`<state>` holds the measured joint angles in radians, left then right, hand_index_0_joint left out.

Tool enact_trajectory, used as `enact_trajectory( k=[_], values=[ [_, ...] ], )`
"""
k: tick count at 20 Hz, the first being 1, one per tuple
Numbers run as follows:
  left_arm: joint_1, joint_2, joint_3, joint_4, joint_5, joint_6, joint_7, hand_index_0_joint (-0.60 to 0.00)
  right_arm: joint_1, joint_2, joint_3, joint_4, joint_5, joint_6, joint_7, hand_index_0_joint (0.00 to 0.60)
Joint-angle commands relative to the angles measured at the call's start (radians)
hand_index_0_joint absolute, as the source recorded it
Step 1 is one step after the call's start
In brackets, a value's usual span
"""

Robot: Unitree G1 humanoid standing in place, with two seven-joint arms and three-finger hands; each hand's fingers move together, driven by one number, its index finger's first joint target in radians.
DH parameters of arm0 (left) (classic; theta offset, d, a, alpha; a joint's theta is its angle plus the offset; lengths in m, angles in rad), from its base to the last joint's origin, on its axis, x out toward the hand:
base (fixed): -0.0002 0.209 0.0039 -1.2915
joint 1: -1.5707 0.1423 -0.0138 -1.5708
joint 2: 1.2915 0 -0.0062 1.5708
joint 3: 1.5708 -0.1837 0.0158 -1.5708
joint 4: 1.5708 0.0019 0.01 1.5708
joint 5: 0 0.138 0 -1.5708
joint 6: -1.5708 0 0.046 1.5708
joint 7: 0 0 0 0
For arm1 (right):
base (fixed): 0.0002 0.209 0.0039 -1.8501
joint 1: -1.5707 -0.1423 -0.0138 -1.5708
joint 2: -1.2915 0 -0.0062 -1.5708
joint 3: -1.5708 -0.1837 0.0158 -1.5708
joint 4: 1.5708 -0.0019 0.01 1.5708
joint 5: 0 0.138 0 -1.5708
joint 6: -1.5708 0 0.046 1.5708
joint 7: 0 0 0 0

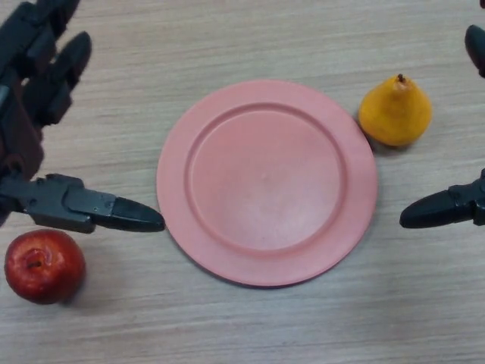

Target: Pick up the red apple and place it on the plate

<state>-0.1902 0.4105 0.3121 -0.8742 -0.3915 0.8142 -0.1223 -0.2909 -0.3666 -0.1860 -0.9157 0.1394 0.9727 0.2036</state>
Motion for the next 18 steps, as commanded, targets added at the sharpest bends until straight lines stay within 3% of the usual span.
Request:
enact_trajectory(
  k=[1,3,5,6,8,10,14,15,16,18],
  values=[
    [-0.009,0.025,0.152,-0.095,-0.087,-0.047,-0.005,0.0,-0.03,-0.027,-0.075,-0.067,0.029,-0.092,-0.048,0.0],
    [0.056,0.051,0.21,-0.149,-0.089,-0.059,-0.006,0.0,-0.007,-0.018,-0.046,-0.069,0.031,-0.11,-0.074,0.0],
    [0.162,0.024,0.295,-0.098,0.003,-0.243,-0.14,0.0,-0.01,0.006,-0.024,-0.067,0.061,-0.092,-0.095,0.0],
    [0.213,-0.016,0.356,0.002,0.056,-0.407,-0.259,0.0,-0.05,0.05,-0.003,-0.07,0.115,-0.068,-0.156,0.0],
    [0.264,-0.06,0.396,0.118,0.129,-0.597,-0.369,0.0,-0.076,0.073,0.048,-0.07,0.16,-0.066,-0.218,0.0],
    [0.297,-0.1,0.409,0.206,0.153,-0.721,-0.412,0.0,-0.069,0.1,0.082,-0.04,0.197,-0.119,-0.26,0.0],
    [0.354,-0.149,0.392,0.397,0.261,-0.993,-0.427,0.0,-0.052,0.102,0.131,-0.001,0.217,-0.172,-0.293,0.0],
    [0.362,-0.152,0.388,0.427,0.282,-1.045,-0.433,0.0,-0.044,0.095,0.14,-0.004,0.212,-0.175,-0.285,0.0],
    [0.378,-0.169,0.375,0.529,0.333,-1.184,-0.417,0.0,-0.029,0.088,0.159,-0.017,0.179,-0.209,-0.256,0.0],
    [0.397,-0.169,0.364,0.592,0.357,-1.24,-0.38,0.0,-0.032,0.102,0.158,-0.023,0.169,-0.209,-0.236,0.0]
  ],
)
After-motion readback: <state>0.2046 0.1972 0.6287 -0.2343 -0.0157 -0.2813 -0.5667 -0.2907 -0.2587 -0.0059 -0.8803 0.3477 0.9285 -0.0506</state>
